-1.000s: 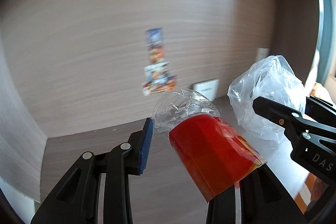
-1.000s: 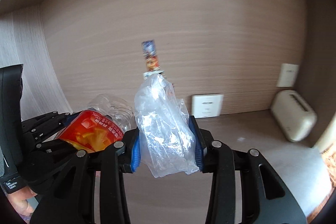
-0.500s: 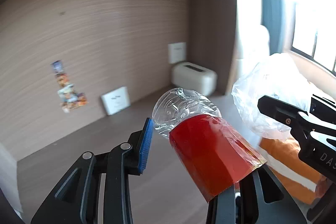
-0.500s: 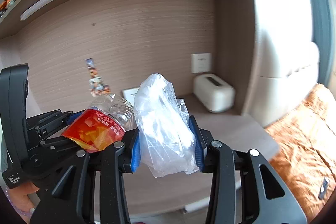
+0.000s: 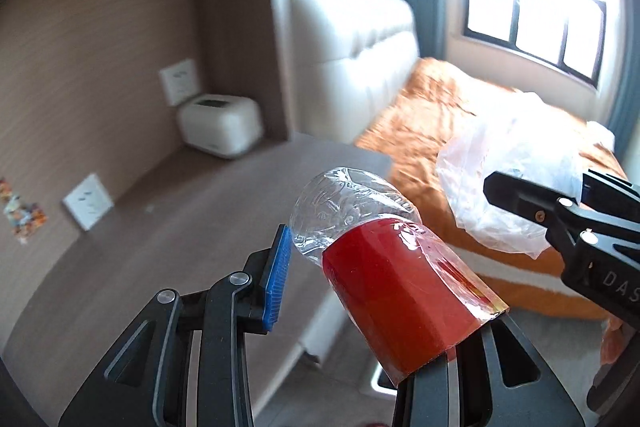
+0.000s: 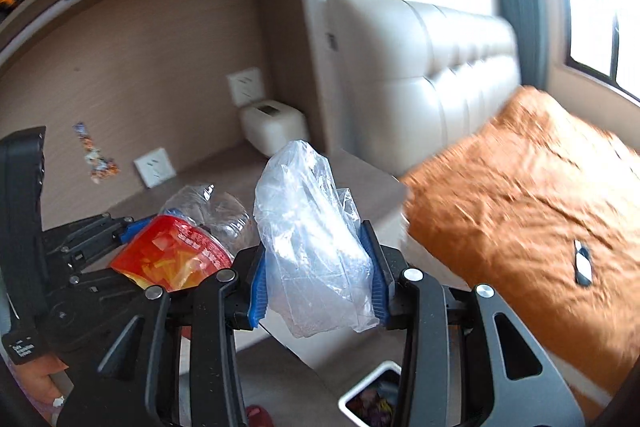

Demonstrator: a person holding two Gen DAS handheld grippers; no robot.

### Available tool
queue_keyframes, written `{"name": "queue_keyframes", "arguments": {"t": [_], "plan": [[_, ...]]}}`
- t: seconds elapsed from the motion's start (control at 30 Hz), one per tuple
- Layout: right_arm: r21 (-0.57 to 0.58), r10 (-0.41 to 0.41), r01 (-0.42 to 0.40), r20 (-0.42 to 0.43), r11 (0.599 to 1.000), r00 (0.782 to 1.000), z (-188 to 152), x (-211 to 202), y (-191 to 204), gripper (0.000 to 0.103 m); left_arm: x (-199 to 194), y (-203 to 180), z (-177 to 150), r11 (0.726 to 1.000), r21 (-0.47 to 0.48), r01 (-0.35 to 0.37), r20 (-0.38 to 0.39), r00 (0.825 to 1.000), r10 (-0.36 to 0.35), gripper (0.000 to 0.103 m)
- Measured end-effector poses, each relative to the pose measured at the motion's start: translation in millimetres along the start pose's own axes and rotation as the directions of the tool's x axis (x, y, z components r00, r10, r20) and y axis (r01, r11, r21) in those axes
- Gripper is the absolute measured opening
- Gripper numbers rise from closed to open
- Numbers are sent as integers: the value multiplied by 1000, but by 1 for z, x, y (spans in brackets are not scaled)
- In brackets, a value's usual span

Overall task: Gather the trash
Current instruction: 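Carry bottle and plastic bag to the bin and open both tools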

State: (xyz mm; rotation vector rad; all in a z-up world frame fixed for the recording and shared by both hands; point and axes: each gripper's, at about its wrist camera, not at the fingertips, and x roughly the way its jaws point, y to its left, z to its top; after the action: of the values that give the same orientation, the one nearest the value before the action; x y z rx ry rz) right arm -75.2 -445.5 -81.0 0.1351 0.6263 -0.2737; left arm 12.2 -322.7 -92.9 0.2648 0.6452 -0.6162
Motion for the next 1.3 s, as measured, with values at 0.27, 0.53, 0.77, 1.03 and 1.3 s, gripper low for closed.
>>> {"name": "queue_keyframes", "arguments": {"t": [0.27,0.53,0.77,1.03,1.3], "plan": [[137,-98,110,-93,984,991,-57,8,-65,42,56,-73,-38,979,139,147,-100,986,-134,34],[185,-179,214,-192,959,965,-133,50,-105,43,124,-121,-100,936,215,279,-219,948,-232,34],[231,-176,255,-316,939,932,-220,111,-130,45,209,-145,-185,894,263,363,-321,907,-274,34],[258,-168,301,-434,918,885,-325,195,-158,45,308,-164,-288,868,271,416,-417,864,-283,34],[207,-206,347,-502,915,840,-405,257,-173,99,383,-168,-363,854,277,440,-447,846,-291,97]]}}
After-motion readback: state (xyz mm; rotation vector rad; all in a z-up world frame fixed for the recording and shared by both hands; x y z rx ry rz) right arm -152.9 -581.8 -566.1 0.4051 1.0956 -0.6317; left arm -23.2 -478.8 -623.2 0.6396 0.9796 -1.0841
